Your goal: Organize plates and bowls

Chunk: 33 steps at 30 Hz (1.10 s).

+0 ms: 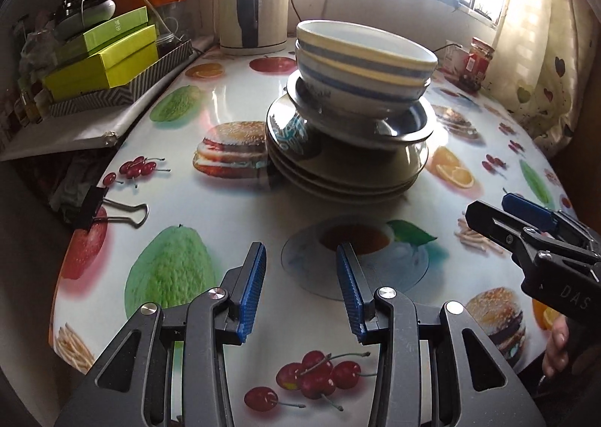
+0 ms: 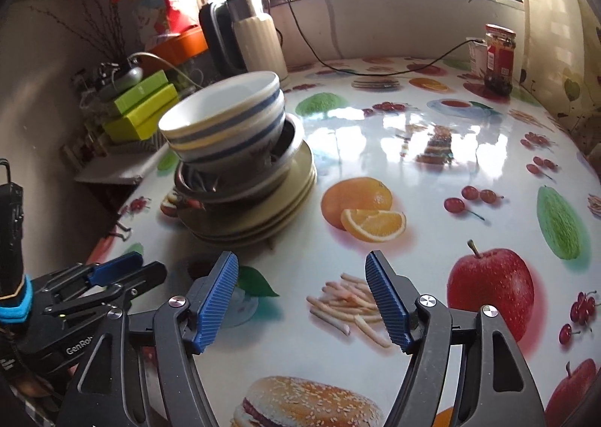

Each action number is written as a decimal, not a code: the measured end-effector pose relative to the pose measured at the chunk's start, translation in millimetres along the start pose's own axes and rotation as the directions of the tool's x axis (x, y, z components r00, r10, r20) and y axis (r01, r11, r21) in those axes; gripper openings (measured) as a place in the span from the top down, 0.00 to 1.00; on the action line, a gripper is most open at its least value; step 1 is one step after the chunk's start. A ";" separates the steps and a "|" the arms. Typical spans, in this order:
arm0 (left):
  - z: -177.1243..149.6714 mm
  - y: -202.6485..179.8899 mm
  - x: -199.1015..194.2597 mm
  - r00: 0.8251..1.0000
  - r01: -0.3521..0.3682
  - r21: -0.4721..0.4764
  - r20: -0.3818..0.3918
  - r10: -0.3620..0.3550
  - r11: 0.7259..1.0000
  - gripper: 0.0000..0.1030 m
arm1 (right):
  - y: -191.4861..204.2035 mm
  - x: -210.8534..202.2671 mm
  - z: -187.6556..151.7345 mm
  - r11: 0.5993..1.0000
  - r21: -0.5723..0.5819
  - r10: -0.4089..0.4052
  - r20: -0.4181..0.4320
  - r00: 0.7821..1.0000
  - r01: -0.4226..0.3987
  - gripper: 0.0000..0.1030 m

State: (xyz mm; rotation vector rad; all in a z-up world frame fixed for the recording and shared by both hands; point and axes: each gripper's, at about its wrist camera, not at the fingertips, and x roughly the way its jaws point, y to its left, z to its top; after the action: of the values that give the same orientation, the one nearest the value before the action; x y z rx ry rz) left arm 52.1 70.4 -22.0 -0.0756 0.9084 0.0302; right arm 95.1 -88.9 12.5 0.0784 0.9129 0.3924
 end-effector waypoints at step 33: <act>-16.8 -7.5 12.8 0.999 -0.053 -0.017 0.000 0.053 0.998 0.61 | 17.5 27.2 -27.4 0.985 -0.072 -0.163 -0.071 0.984 0.158 0.18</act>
State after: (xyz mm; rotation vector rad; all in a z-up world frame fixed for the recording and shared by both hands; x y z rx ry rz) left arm 47.1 61.6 -42.0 -0.0673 0.9094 0.0870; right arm 83.3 -65.4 -20.8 -0.0713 0.9735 0.2762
